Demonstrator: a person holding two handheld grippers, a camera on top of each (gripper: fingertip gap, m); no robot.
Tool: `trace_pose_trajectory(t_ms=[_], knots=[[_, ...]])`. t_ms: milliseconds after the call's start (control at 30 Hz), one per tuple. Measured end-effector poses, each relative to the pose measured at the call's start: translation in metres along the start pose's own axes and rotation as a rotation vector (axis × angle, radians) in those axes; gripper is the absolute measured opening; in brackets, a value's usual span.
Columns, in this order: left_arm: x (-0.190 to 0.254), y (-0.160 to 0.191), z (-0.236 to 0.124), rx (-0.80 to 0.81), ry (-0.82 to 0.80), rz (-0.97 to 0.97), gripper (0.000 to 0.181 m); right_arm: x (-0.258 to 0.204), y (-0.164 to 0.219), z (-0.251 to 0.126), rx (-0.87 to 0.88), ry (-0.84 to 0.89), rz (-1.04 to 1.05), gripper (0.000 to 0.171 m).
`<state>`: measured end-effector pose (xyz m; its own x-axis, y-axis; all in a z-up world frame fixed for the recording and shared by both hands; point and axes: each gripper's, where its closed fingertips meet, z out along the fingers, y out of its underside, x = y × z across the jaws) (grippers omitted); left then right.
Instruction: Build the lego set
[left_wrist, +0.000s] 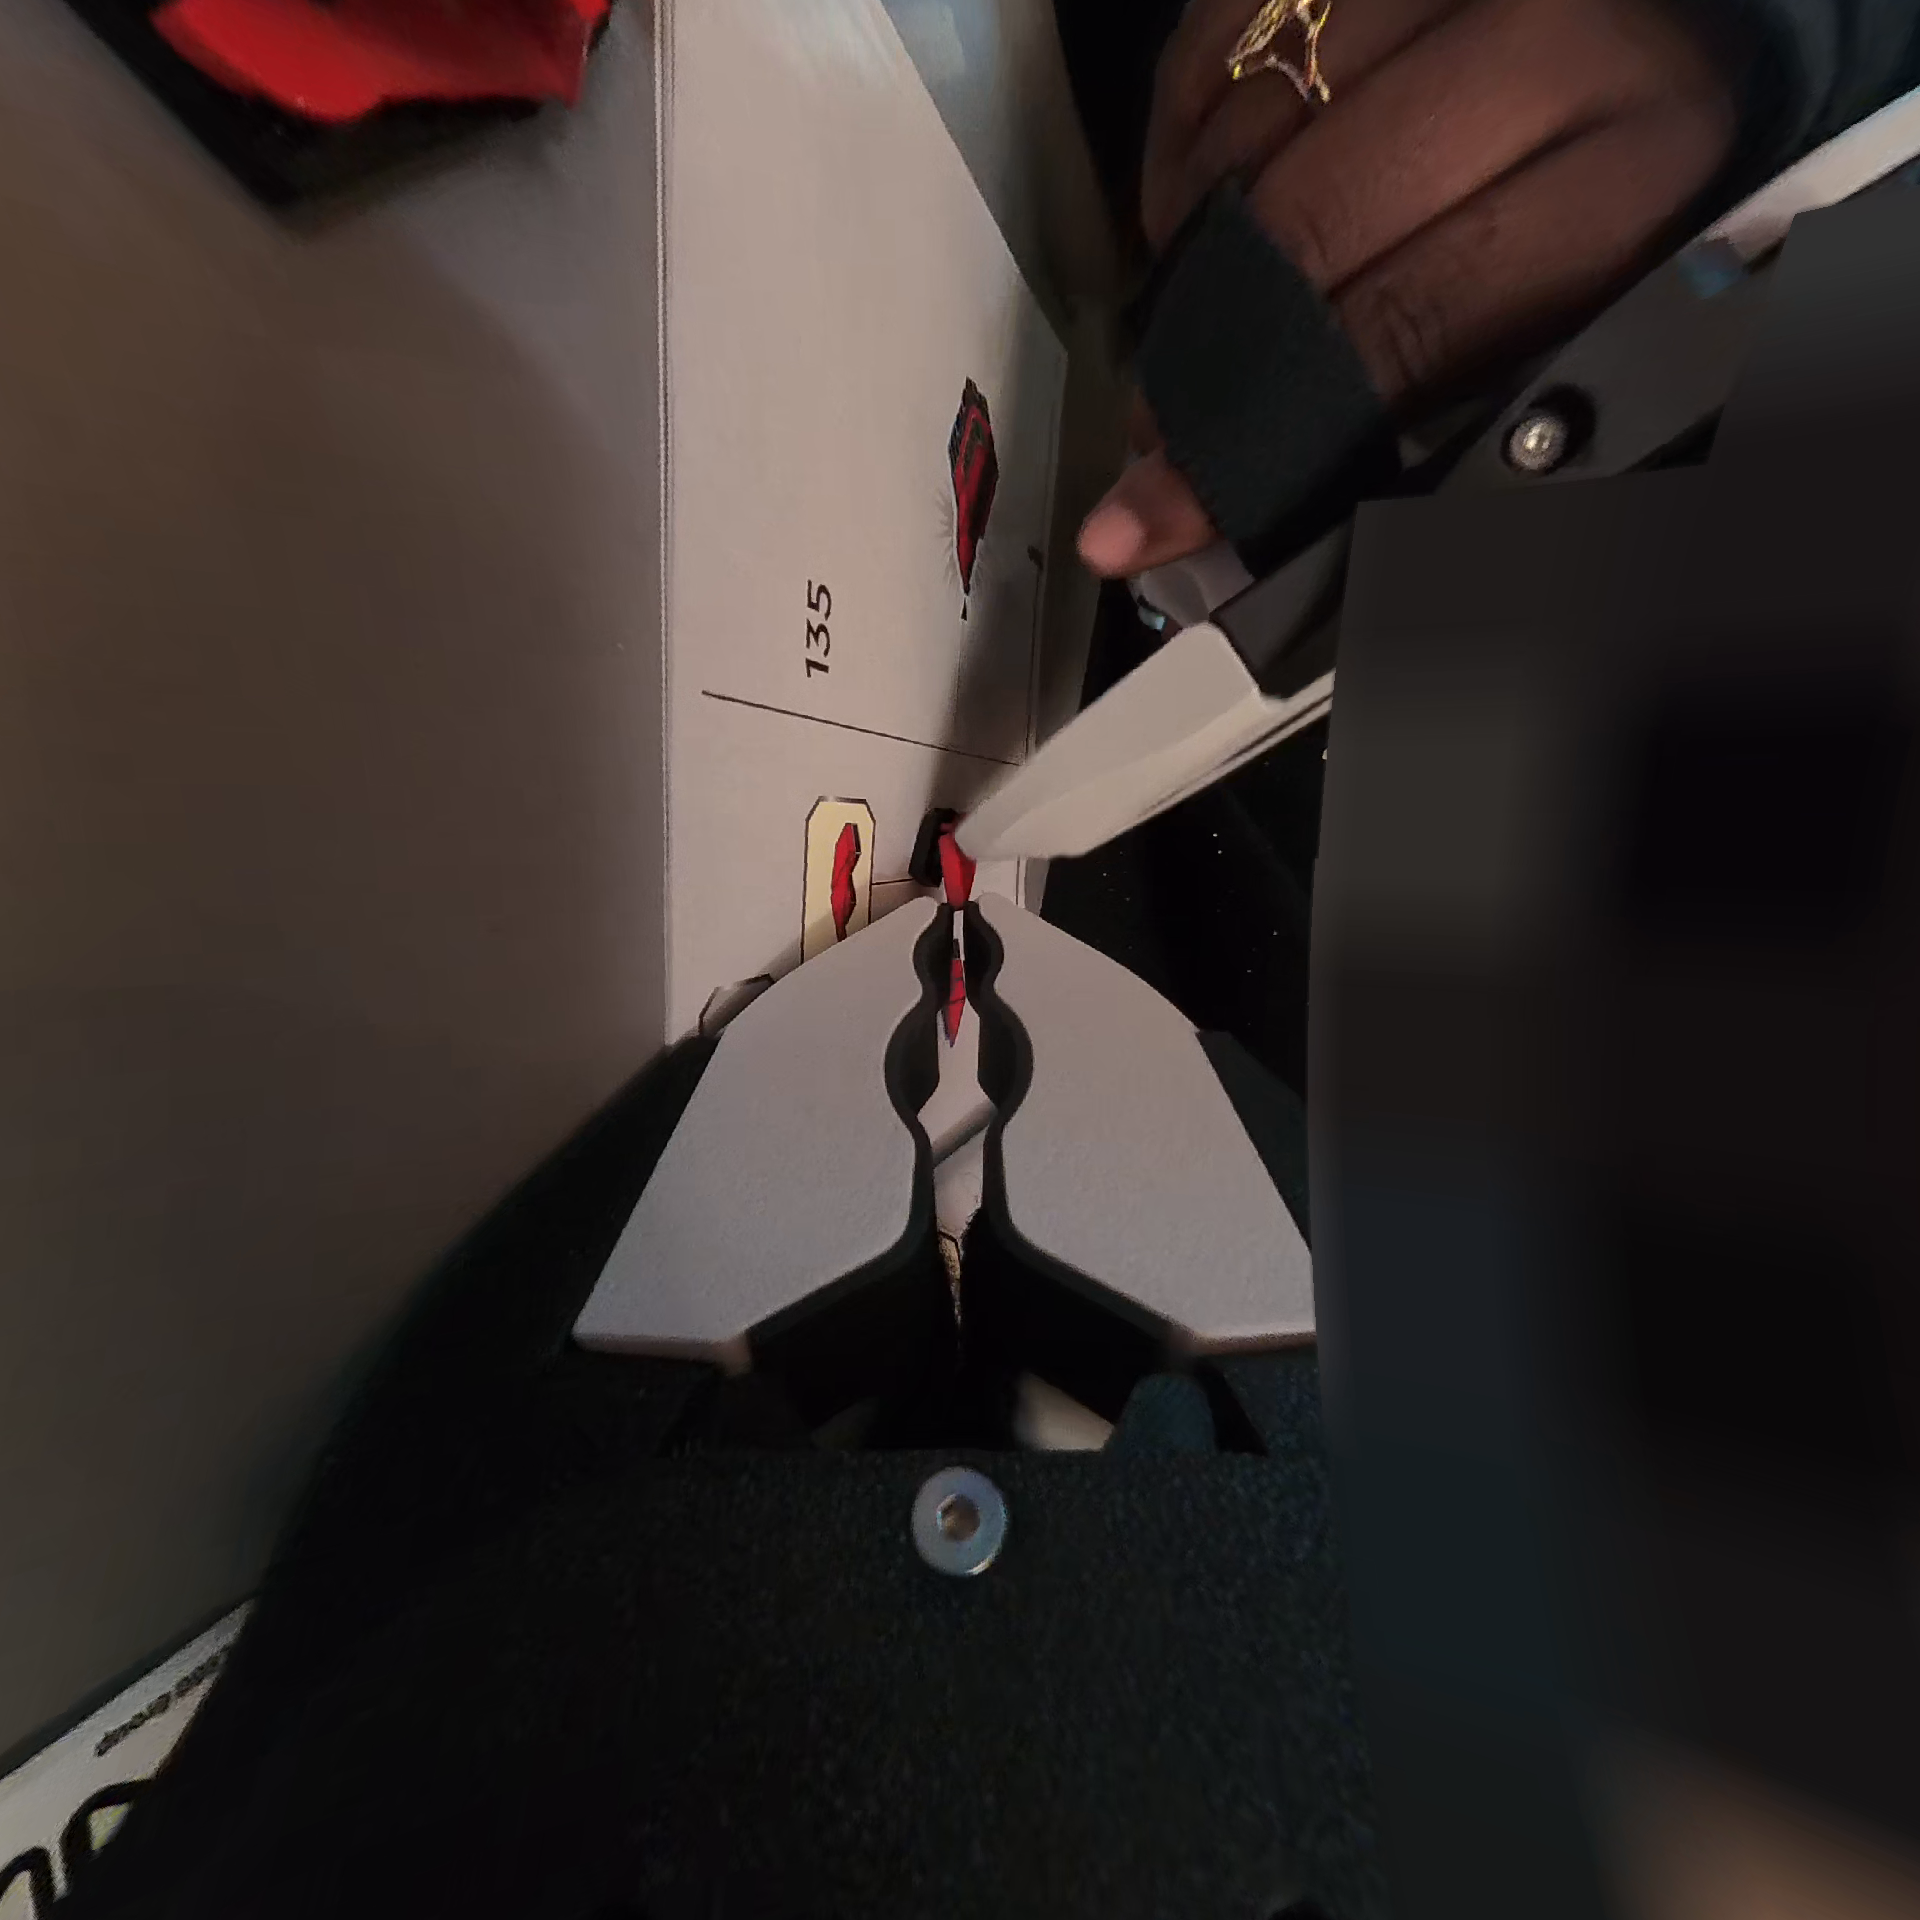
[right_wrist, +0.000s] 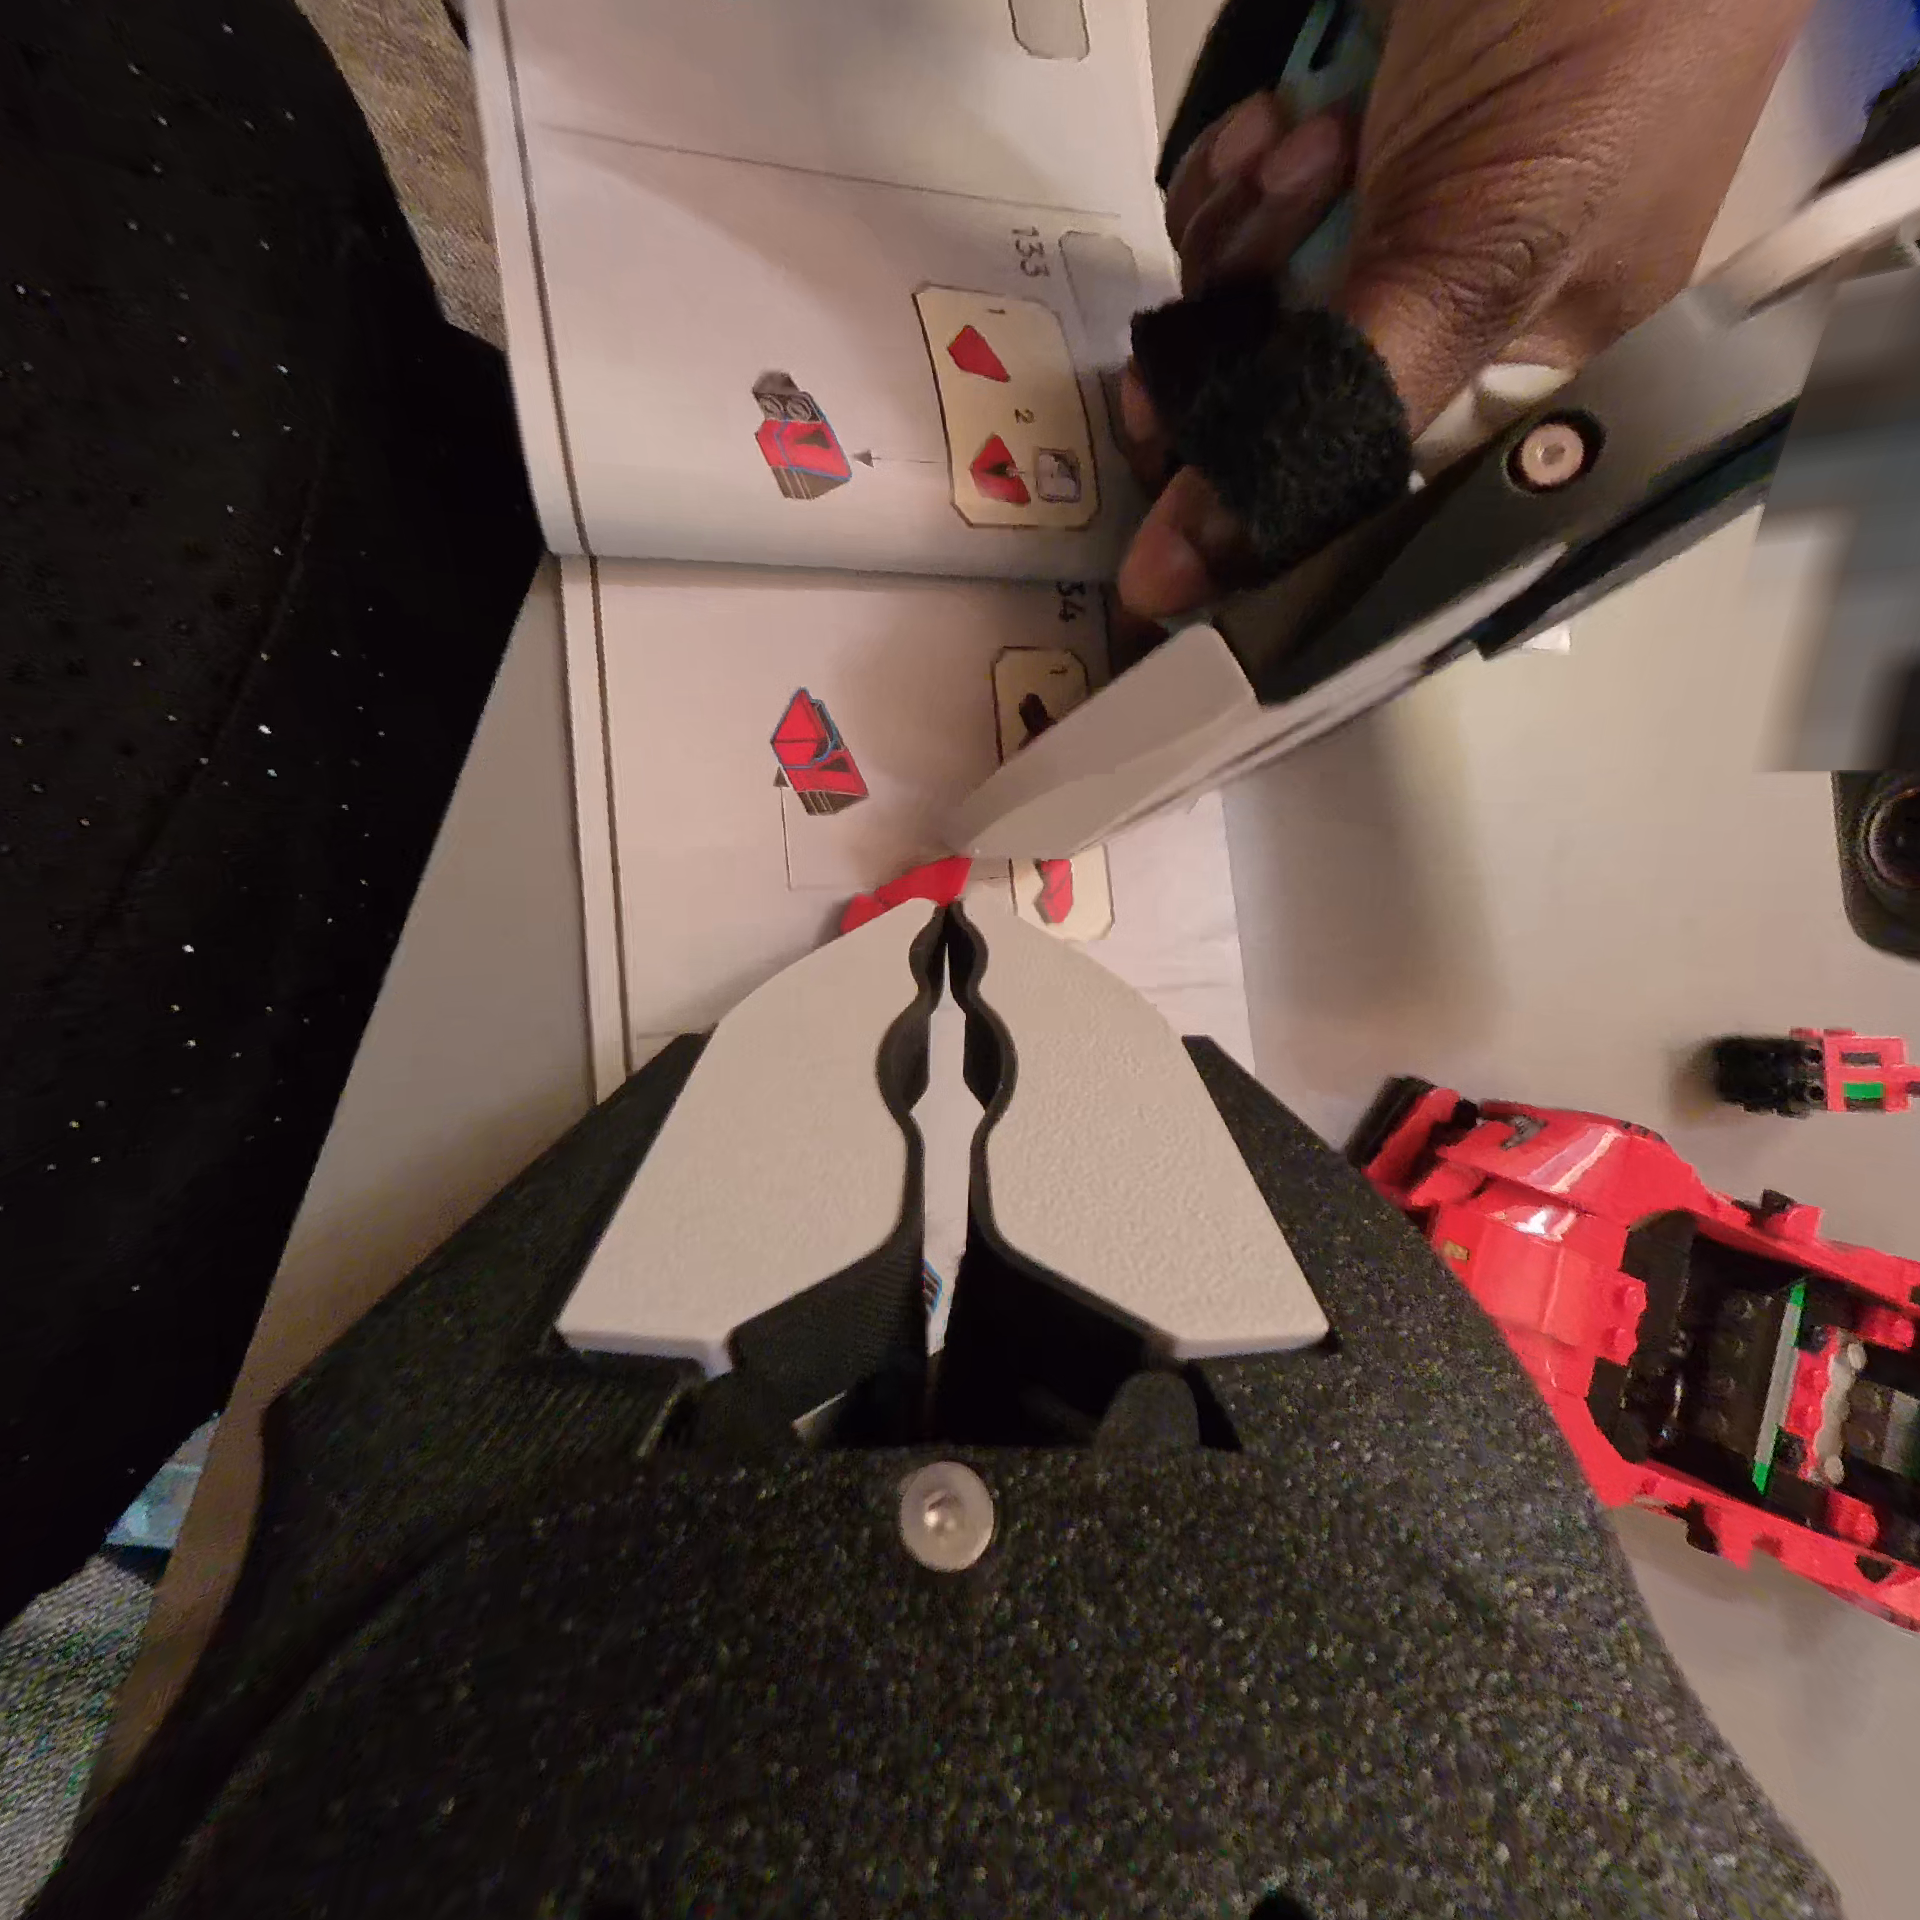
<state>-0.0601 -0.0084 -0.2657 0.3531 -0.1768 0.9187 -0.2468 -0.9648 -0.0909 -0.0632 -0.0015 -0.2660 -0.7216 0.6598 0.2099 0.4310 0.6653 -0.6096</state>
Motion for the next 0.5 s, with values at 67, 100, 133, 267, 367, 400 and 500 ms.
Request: trace_pose_trajectory(t_ms=[67,100,133,267,367,400,500], knots=[[0.0,0.0,0.0,0.003,-0.001,-0.003,0.002,0.002,0.006,-0.005,-0.014,-0.005,0.025,0.003],[0.0,0.0,0.0,0.005,0.0,-0.004,0.002,-0.001,0.008,-0.007,-0.015,-0.027,0.05,0.006],[0.0,0.0,0.0,0.006,0.001,-0.005,0.002,-0.005,0.011,-0.007,-0.024,-0.056,0.068,0.014],[0.0,0.0,0.0,0.001,-0.001,-0.012,0.002,-0.009,0.009,-0.003,-0.001,-0.056,0.049,0.014],[0.0,0.0,0.0,-0.019,-0.008,-0.027,0.002,-0.008,0.009,-0.001,-0.001,-0.054,0.056,0.013],[-0.001,0.0,0.0,-0.027,-0.01,-0.035,0.002,-0.008,0.009,-0.001,0.002,-0.054,0.058,0.013],[-0.001,0.001,0.0,-0.052,-0.015,-0.055,0.002,-0.008,0.009,-0.001,0.008,-0.045,0.053,0.013]])
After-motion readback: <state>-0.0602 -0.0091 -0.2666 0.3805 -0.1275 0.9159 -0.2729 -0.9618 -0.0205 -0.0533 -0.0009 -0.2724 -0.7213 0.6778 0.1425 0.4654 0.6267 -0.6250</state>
